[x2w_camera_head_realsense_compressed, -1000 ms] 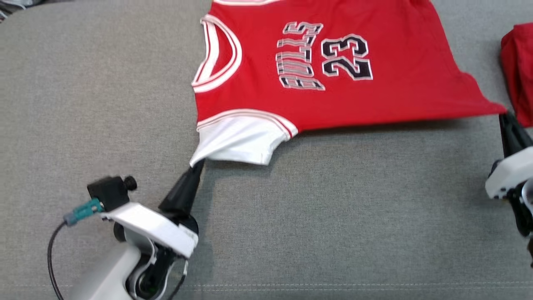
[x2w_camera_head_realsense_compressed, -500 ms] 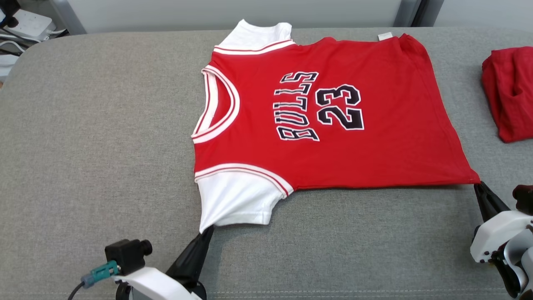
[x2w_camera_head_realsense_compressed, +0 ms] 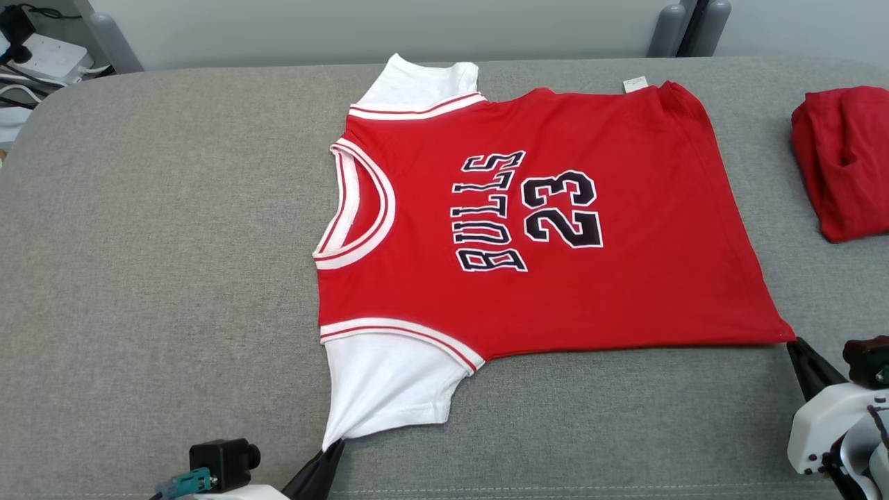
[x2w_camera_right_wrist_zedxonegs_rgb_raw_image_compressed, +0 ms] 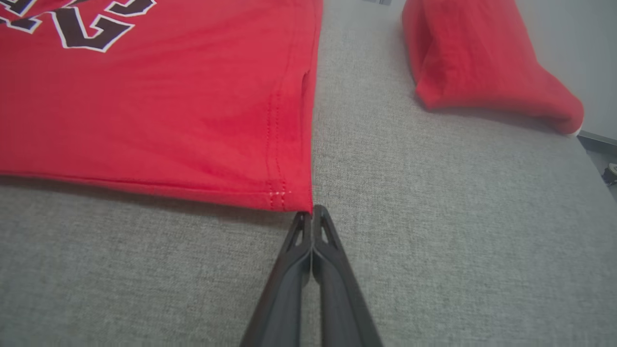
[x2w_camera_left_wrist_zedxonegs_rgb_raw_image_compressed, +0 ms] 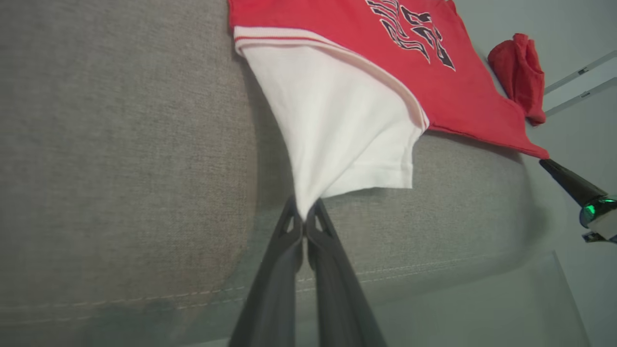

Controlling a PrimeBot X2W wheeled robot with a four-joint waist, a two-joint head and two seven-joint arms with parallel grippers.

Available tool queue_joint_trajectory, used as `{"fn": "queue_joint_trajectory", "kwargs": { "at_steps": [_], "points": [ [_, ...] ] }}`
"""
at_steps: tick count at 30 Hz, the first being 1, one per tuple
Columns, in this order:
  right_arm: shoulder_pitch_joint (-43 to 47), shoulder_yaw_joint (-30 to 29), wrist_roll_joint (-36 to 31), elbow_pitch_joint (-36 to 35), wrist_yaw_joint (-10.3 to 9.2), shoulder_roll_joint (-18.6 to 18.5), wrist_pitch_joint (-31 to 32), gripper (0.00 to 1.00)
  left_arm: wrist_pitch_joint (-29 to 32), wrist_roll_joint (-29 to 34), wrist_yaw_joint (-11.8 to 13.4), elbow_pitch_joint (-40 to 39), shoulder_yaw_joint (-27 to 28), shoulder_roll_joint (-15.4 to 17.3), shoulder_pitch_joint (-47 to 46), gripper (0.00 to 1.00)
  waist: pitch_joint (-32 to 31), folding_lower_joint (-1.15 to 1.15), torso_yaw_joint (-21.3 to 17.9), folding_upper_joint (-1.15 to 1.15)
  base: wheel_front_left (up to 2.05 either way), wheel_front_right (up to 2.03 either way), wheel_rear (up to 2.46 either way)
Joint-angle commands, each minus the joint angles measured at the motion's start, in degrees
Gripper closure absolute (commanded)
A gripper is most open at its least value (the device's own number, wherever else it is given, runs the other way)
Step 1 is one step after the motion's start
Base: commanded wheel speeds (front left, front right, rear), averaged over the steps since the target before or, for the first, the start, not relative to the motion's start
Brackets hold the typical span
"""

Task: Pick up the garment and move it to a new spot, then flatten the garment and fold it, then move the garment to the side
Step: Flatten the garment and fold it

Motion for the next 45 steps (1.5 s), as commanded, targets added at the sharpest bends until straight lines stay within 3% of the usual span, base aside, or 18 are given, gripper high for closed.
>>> {"fn": "queue_joint_trajectory", "kwargs": {
  "at_steps": [1, 10, 11, 13, 14, 15, 16, 17, 18, 19, 20, 24, 28, 31, 34, 35, 41, 45],
  "points": [
    [1.31, 0.72, -0.91, 0.17, -0.02, -1.10, -0.82, 1.00, -0.20, 0.96, 1.05, 0.28, 1.54, 1.04, -1.53, 1.00, 0.03, 0.00, 0.03, 0.00, 0.00, 0.00, 0.00],
    [0.51, 0.16, -4.17, 1.25, -0.02, 0.31, -0.82, 1.00, 1.04, 2.08, 2.43, 7.62, 0.59, -2.67, -6.25, 0.99, 0.30, 0.00, -0.02, 0.00, 0.00, 0.00, 0.00],
    [0.46, -0.08, -4.39, 1.09, -0.02, 0.43, -0.82, 0.90, 0.97, 2.51, 2.76, 8.55, 0.46, -3.03, -6.91, 0.72, 0.27, 0.00, -0.09, 0.00, 0.00, 0.00, 0.00],
    [0.61, -0.62, -4.71, 0.77, -0.02, 0.62, -0.82, 0.76, 1.17, 2.69, 2.93, 10.02, 0.24, -3.89, -7.82, 0.67, 0.06, 0.00, -0.24, 0.00, 0.00, 0.00, 0.00],
    [0.78, -1.04, -4.78, 0.56, -0.02, 0.62, -0.82, 0.64, 1.11, 2.80, 3.02, 10.63, 0.21, -4.20, -8.16, 0.54, -0.10, 0.00, -0.34, 0.00, 0.00, 0.00, 0.00],
    [1.02, -1.38, -4.81, 0.36, -0.02, 0.60, -0.82, 0.59, 1.15, 2.83, 3.01, 11.15, 0.11, -4.46, -8.35, 0.24, -0.27, 0.00, -0.45, 0.00, 0.00, 0.00, 0.00],
    [1.31, -1.72, -4.81, 0.20, -0.02, 0.60, -0.82, 0.48, 0.92, 2.95, 3.09, 11.56, 0.12, -4.64, -8.48, 0.02, -0.48, 0.00, -0.60, 0.00, 0.00, 0.00, 0.00],
    [1.61, -2.15, -4.75, -0.07, -0.02, 0.59, -0.82, 0.23, 0.72, 2.98, 3.32, 11.96, 0.19, -4.80, -8.48, 0.00, -0.70, 0.00, -0.71, 0.00, 0.00, 0.00, 0.00],
    [1.97, -2.63, -4.66, -0.40, -0.02, 0.56, -0.82, 0.09, 0.90, 2.88, 3.46, 12.28, 0.12, -4.84, -8.35, 0.00, -0.94, 0.00, -0.81, 0.00, 0.00, 0.00, 0.00],
    [1.97, -2.63, -4.66, -0.40, -0.02, 0.56, -0.82, 0.09, 0.90, 2.88, 3.46, 12.28, 0.12, -4.84, -8.35, 0.00, -0.94, 0.00, -0.81, 0.00, 0.00, 0.00, 0.00],
    [2.39, -3.18, -4.57, -0.75, -0.02, 0.50, -0.82, 0.00, 1.02, 2.59, 3.67, 12.44, 0.26, -4.84, -8.09, 0.00, -1.18, 0.00, -0.88, 0.00, 0.00, 0.00, 0.00],
    [4.91, -6.62, -4.47, -3.28, -0.02, -0.20, -0.82, 0.00, 1.27, 2.03, 6.07, 12.03, 1.01, -3.42, -6.14, 0.00, -2.40, 0.00, -0.91, 0.00, 0.00, 0.00, 0.00],
    [8.50, -12.95, -5.43, -10.06, -0.02, -0.34, -0.82, 0.00, -3.43, 2.85, 9.66, 8.47, 4.52, -0.99, -4.26, 0.00, -3.69, 0.00, -0.50, 0.00, 0.00, 0.00, 0.00],
    [11.55, -17.29, -6.72, -17.12, -0.02, 1.40, -0.82, 0.00, -6.34, 5.29, 11.17, 4.28, 8.84, -0.04, -3.77, 0.00, -4.65, 0.00, -0.27, 0.00, 0.00, 0.00, 0.00],
    [14.41, -19.34, -8.34, -25.79, -0.02, 5.12, -0.82, 0.00, -6.94, 12.61, 11.66, -0.99, 16.99, -1.83, -2.59, 0.00, -6.62, 0.00, -0.53, 0.00, 0.00, 0.00, 0.00],
    [14.41, -19.34, -8.34, -25.79, -0.02, 5.12, -0.82, 0.00, -6.94, 12.61, 11.66, -0.99, 16.99, -1.83, -2.59, 0.00, -6.62, 0.00, -0.53, 0.00, 0.00, 0.00, 0.00],
    [18.14, -18.49, -8.07, -38.23, -0.02, 9.29, -0.82, 0.00, -6.98, 26.13, 4.37, -8.36, 27.55, -10.93, 3.75, 0.00, -9.66, 0.00, -1.30, 0.00, 0.00, 0.00, 0.00],
    [20.28, -17.91, -7.76, -44.36, -0.02, 10.57, -0.82, 0.00, -6.98, 36.08, 0.57, -9.13, 31.22, -14.18, 6.21, 0.00, -10.15, 0.00, -1.68, 0.00, 0.00, 0.00, 0.00]
  ]
}}
